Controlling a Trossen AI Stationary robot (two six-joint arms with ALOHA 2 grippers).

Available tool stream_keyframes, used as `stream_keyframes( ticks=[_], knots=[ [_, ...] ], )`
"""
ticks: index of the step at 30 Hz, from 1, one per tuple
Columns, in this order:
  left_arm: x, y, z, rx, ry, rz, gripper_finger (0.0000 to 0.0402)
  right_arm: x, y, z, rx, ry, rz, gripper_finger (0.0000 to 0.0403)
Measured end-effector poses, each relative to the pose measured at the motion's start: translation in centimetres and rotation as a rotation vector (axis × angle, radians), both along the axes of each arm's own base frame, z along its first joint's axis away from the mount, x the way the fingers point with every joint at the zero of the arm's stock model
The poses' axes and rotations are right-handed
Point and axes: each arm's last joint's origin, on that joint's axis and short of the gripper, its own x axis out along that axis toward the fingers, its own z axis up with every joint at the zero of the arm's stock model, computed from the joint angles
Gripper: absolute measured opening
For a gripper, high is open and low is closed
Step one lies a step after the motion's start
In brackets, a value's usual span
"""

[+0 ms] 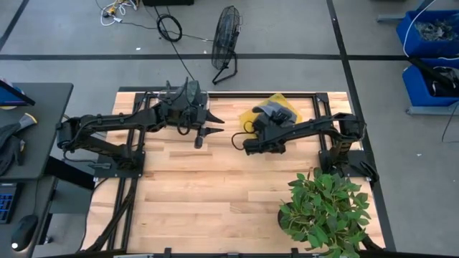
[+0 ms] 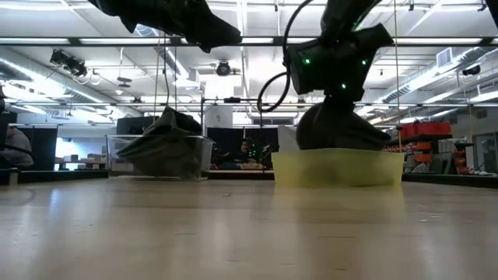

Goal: Pick & Place hat
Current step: Put the gray cap into the yellow bin

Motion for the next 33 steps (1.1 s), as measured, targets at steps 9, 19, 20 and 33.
stream_keyframes(
  ticks=[9,19,20,33],
  knots=[
    [0.0,0.0,0.0,-0.001,0.002,0.0,0.0133,0.5,0.0,-1.0,0.015,0.022,0.047,0.0027],
    [0.0,0.0,-0.1,-0.002,0.007,0.0,0.0133,1.5,0.7,-0.3,0.022,0.052,0.111,0.0027],
    [0.0,0.0,-0.1,-0.002,0.007,0.0,0.0133,1.6,0.7,-0.3,0.02,0.042,0.11,0.0027],
    [-0.1,0.0,-0.4,-0.014,0.044,0.0,0.0133,2.4,-0.1,-0.4,0.084,0.074,0.147,0.0027]
  ],
)
